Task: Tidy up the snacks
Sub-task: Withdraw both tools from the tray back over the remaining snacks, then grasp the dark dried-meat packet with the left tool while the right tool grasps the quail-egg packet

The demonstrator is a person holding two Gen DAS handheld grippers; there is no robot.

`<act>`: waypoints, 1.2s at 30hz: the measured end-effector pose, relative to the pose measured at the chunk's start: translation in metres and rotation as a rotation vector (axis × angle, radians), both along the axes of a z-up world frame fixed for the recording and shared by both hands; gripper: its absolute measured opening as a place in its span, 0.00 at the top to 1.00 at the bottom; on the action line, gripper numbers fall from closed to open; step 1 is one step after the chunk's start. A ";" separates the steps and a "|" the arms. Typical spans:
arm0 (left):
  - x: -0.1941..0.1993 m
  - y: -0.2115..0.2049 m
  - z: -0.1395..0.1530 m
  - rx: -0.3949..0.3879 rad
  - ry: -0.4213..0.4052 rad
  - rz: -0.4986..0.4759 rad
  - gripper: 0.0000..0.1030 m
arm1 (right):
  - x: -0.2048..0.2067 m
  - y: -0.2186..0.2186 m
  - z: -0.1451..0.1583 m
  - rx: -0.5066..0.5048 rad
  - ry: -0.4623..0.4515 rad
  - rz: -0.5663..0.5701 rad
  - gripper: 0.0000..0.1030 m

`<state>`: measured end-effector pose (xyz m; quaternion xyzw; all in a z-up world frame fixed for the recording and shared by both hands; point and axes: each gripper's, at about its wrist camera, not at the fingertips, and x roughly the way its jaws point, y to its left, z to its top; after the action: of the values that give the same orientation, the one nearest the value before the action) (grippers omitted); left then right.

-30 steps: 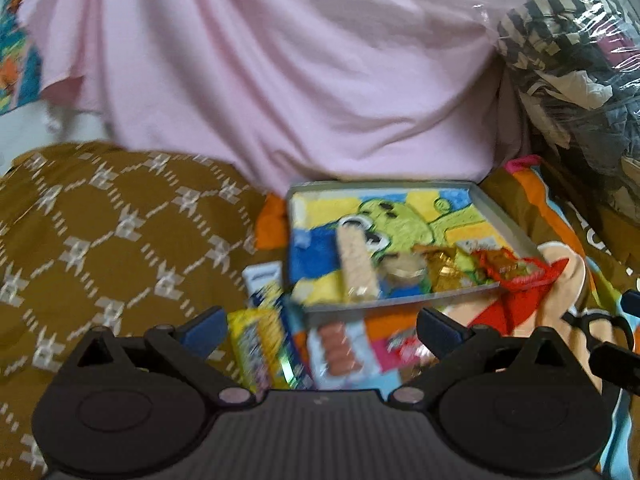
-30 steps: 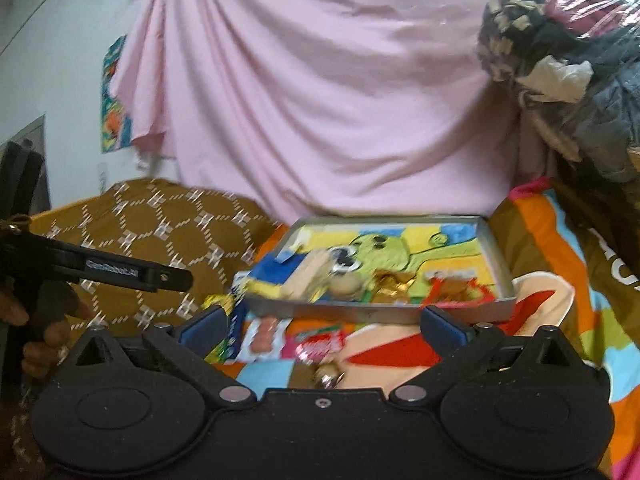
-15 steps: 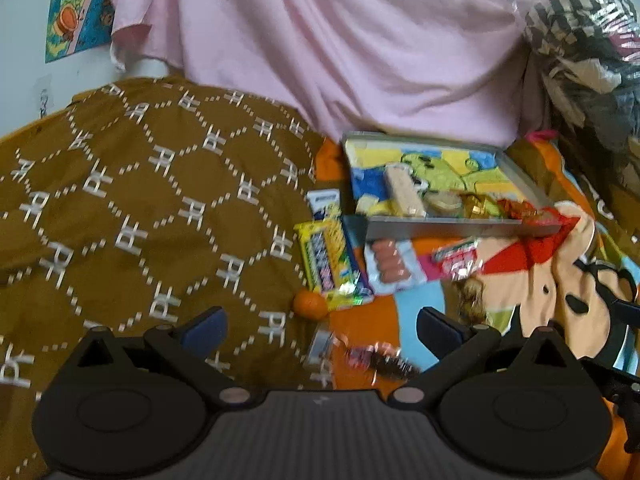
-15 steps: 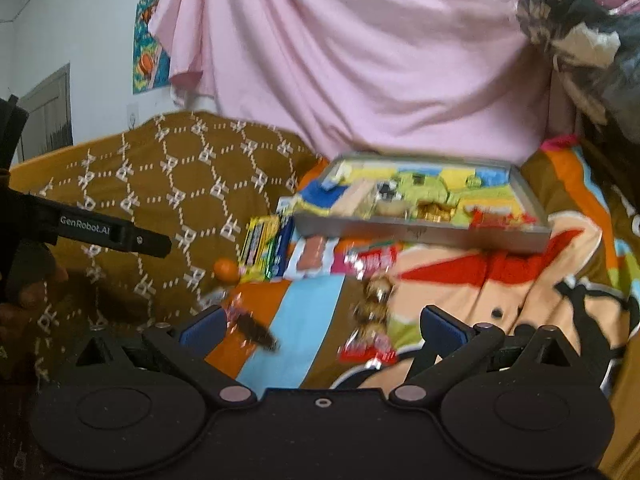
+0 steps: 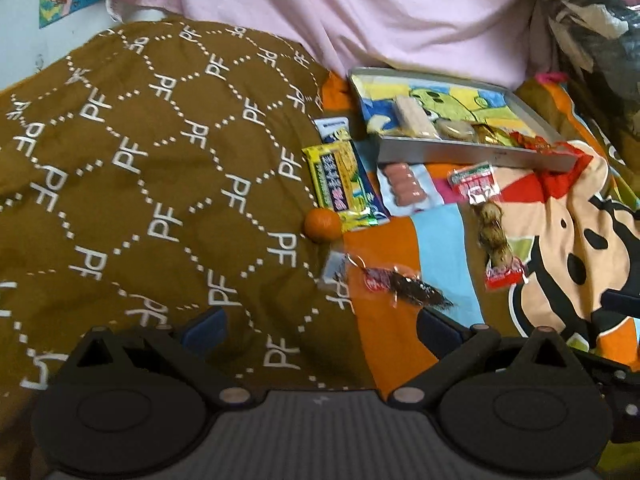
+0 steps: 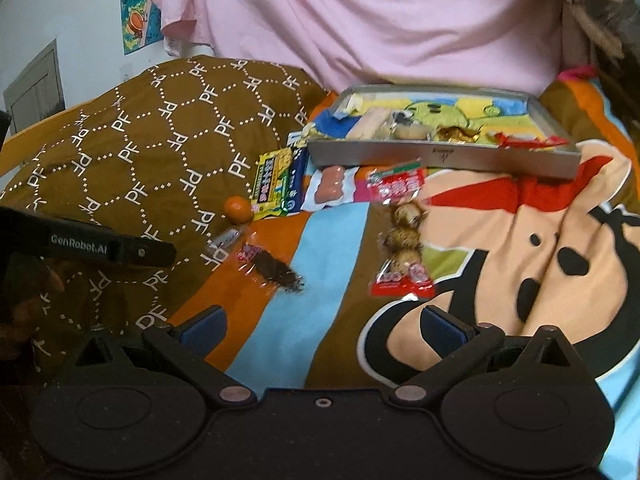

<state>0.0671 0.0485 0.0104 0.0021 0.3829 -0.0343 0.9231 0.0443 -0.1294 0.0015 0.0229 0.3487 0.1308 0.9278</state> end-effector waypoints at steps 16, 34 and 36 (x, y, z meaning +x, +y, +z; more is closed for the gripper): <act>0.008 0.005 -0.018 -0.068 0.072 0.019 0.00 | 0.020 0.004 -0.008 0.005 0.008 -0.015 0.01; 0.031 -0.013 -0.029 -0.138 0.091 0.048 0.00 | 0.044 -0.034 -0.034 -0.003 0.067 -0.232 0.01; 0.040 -0.024 -0.031 -0.150 0.097 0.054 0.00 | 0.048 -0.038 -0.037 -0.016 0.049 -0.266 0.01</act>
<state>0.1074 0.0243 -0.0209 -0.0791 0.4233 -0.0383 0.9017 0.0926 -0.1678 -0.0358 0.0648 0.3662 0.0034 0.9283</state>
